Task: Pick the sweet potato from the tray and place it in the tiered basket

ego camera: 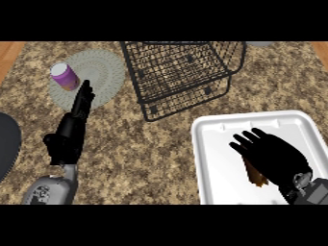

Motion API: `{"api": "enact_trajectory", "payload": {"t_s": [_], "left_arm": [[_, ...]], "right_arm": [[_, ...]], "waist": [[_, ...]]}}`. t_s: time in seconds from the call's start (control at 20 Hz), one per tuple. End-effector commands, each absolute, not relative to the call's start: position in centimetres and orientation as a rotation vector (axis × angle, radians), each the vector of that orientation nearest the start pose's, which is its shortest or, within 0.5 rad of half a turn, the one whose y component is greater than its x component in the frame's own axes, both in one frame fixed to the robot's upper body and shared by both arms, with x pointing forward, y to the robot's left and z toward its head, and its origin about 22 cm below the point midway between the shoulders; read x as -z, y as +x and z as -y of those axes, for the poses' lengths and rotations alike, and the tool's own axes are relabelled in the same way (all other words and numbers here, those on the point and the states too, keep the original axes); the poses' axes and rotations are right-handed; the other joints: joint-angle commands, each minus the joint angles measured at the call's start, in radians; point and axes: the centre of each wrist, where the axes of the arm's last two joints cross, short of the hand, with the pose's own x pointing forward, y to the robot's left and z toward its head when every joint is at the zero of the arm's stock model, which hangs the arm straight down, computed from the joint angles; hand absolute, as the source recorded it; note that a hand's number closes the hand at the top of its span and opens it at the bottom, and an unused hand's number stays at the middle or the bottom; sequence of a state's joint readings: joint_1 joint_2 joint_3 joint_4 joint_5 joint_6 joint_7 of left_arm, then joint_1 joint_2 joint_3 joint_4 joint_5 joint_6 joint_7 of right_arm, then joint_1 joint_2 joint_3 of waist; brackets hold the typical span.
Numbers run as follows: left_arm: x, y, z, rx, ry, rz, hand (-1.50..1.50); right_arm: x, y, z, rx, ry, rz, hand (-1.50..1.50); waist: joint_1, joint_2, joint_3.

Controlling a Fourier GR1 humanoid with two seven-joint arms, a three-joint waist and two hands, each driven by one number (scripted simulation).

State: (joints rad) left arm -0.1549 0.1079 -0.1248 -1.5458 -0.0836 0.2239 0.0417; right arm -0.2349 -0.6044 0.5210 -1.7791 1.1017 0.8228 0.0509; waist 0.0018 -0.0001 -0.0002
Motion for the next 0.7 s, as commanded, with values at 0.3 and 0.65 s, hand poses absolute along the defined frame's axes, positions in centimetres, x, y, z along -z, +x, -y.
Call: {"api": "enact_trajectory", "payload": {"t_s": [0.3,0.65], "left_arm": [[-1.5,26.5,-21.5,0.124,0.170,1.652,0.00],[-2.0,26.5,-20.9,0.102,0.194,1.665,0.00]], "right_arm": [[-7.6,26.3,20.2,-2.104,-0.671,0.751,-1.50],[-3.7,25.8,22.4,-2.077,-0.684,0.739,-1.50]], "waist": [[0.001,0.000,0.000],[-0.001,0.000,0.000]]}}
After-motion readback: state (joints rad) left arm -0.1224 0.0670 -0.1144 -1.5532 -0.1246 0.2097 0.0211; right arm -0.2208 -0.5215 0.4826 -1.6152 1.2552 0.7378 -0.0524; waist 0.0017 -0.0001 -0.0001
